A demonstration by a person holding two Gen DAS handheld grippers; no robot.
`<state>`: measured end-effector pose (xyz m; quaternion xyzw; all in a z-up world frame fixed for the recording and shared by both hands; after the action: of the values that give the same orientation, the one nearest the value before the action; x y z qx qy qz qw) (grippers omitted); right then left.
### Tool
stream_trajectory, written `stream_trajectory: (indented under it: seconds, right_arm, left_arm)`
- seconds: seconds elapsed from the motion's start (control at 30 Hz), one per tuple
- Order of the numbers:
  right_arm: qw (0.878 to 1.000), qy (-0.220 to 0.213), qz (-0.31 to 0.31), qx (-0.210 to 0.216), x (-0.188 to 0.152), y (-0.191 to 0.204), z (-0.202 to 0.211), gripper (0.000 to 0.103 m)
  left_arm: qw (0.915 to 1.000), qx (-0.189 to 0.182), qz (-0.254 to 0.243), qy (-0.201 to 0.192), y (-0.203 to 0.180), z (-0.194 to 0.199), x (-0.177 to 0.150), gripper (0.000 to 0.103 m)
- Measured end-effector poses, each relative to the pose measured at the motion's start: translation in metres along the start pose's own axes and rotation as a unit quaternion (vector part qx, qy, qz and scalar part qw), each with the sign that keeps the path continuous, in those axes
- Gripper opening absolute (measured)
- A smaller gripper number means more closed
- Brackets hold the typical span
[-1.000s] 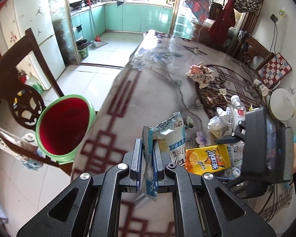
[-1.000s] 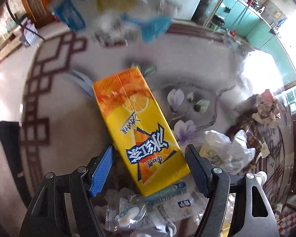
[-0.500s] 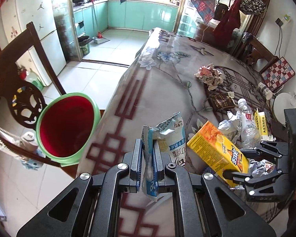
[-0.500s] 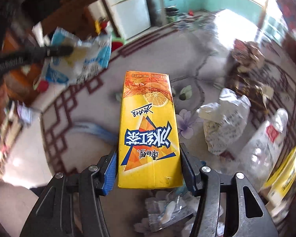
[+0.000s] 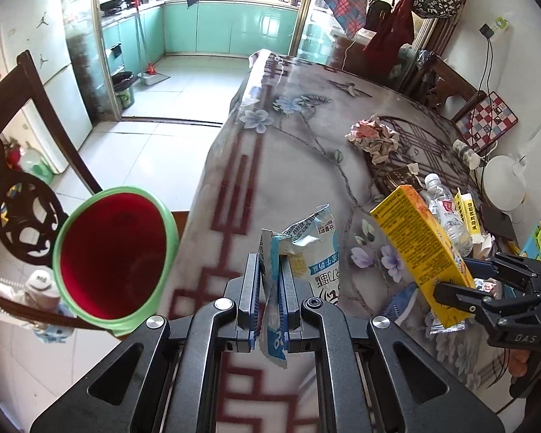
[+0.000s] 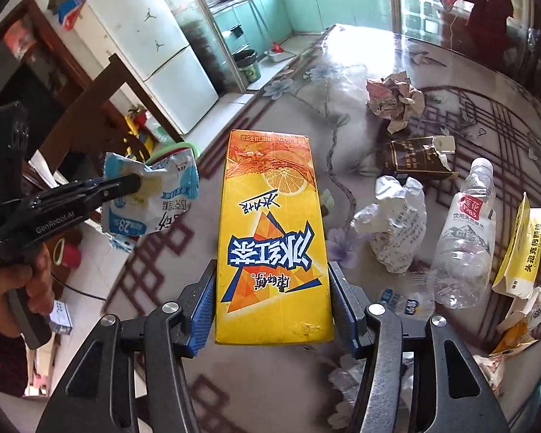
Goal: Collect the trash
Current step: 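Carry the wrapper and yellow carton in both grippers over the red bucket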
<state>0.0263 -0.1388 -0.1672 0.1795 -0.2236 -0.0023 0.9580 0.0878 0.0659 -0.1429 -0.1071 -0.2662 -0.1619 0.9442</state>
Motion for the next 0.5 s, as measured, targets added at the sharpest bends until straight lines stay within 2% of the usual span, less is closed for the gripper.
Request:
stream_trajectory:
  seconds: [0.27, 0.5]
  right_arm:
    - [1.0, -0.013, -0.022, -0.005, 0.023, 0.039, -0.022, 0.055]
    - [0.999, -0.012, -0.029, 0.013, 0.044, 0.078, -0.051, 0.055]
  left_arm:
    - [0.9999, 0.011, 0.0, 0.01, 0.057, -0.009, 0.006, 0.009]
    - [0.9994, 0.031, 0.01, 0.015, 0.105, -0.018, 0.009, 0.009]
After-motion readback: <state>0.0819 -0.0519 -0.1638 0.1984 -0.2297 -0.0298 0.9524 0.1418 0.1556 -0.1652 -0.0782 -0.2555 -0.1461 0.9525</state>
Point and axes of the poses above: each gripper's, at about its wrist camera, not at the fingertips, and z roughly against the way its jaws point, y to its left, x to its top, the point moved 2 cm from there along -z, roughly the way its jaws point, and after that the axes turned 3 degrees about x, right-handed, at the moved point
